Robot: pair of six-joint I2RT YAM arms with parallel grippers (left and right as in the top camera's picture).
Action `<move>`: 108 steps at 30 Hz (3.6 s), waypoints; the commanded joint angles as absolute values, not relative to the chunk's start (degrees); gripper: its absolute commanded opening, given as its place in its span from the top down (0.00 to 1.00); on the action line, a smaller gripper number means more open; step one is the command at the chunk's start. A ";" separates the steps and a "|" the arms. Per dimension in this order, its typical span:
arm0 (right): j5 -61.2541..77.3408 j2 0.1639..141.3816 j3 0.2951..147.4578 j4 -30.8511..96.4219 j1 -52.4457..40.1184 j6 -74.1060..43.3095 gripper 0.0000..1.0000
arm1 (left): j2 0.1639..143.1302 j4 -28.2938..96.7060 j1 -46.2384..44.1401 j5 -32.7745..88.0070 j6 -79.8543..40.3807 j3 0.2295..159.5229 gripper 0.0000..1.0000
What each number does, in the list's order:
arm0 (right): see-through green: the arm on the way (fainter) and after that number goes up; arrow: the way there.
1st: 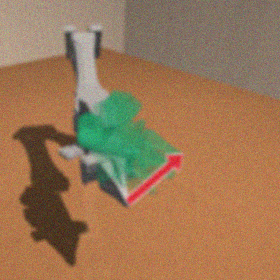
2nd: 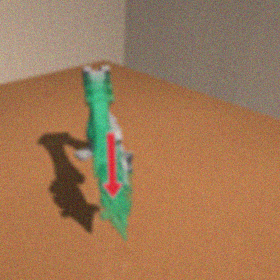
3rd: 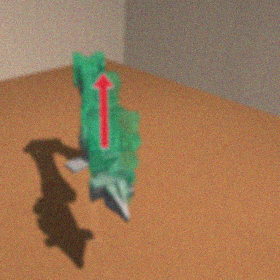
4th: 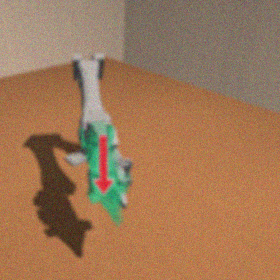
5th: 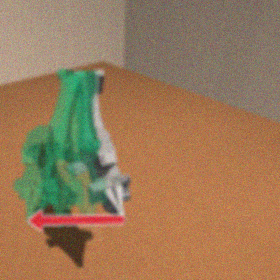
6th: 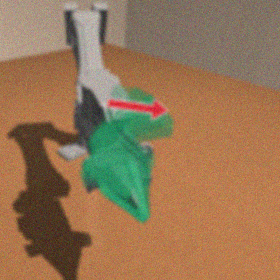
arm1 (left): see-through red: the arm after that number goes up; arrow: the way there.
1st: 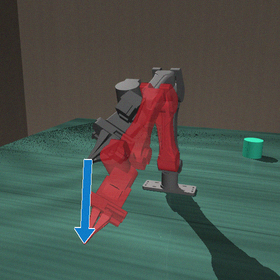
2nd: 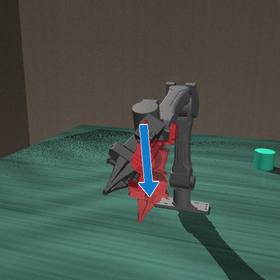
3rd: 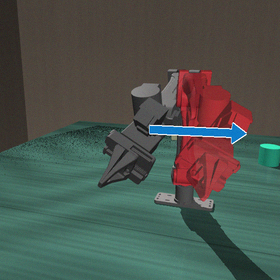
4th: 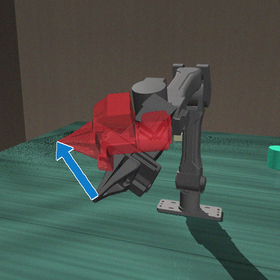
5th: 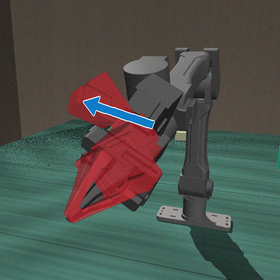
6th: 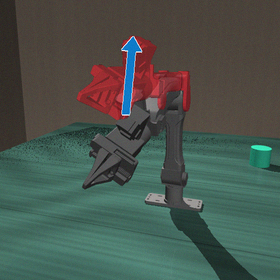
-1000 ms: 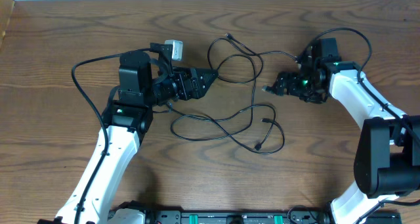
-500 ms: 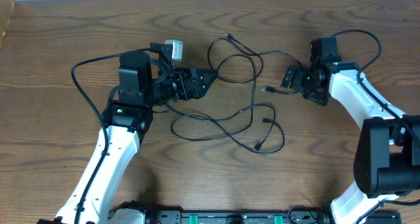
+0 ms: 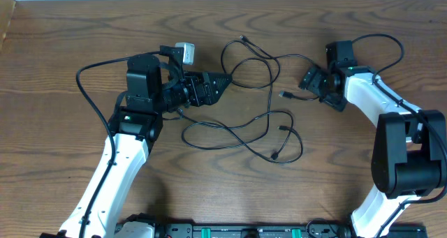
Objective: Untangle cables
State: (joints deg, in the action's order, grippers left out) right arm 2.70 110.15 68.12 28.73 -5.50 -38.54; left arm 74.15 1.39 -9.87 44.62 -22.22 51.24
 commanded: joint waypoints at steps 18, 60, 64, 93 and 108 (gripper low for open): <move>3.09 112.64 67.72 28.21 -6.00 -39.79 0.44 | 74.17 1.30 -10.07 44.27 -21.45 51.88 0.04; -6.87 61.76 71.44 25.45 -5.61 -31.51 0.99 | 74.17 1.30 -10.07 44.27 -21.43 51.88 0.04; -12.34 59.92 74.98 26.33 -5.61 -26.72 0.99 | 74.17 1.30 -10.07 44.27 -21.45 51.88 0.04; -40.36 84.18 79.00 27.46 18.96 -20.78 0.99 | 74.17 1.32 -10.07 44.27 -21.45 51.88 0.04; -28.51 105.60 78.98 35.16 22.81 -25.74 0.72 | 74.17 1.30 -10.07 44.27 -21.45 51.88 0.04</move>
